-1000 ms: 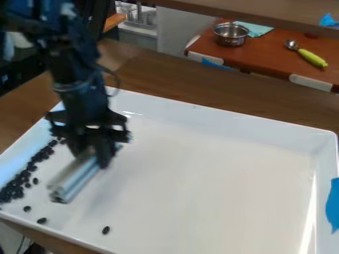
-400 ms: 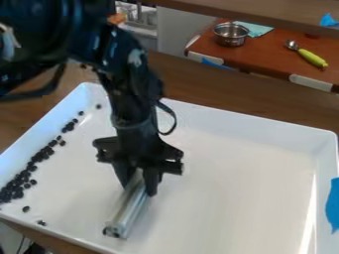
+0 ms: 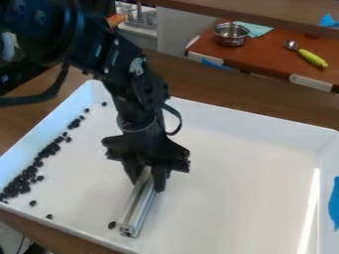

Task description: Sweep into pile

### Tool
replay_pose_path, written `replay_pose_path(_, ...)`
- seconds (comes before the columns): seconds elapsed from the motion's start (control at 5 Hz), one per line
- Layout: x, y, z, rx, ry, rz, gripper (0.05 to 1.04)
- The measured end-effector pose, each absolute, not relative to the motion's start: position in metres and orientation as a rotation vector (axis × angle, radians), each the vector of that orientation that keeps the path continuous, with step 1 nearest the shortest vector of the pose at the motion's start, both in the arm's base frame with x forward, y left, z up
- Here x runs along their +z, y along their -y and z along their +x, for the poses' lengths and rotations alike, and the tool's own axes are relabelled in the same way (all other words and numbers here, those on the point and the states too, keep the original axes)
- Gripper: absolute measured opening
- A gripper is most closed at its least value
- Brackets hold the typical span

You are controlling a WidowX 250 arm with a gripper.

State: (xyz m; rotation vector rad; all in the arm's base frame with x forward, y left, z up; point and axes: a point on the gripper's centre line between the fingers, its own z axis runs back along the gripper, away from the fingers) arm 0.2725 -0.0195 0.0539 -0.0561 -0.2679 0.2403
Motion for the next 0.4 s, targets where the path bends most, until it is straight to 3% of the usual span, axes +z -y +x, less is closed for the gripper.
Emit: replay_pose_path(0.4, 0.053, -0.033, 0.265, 0.227, 0.269, -0.069, 0.378)
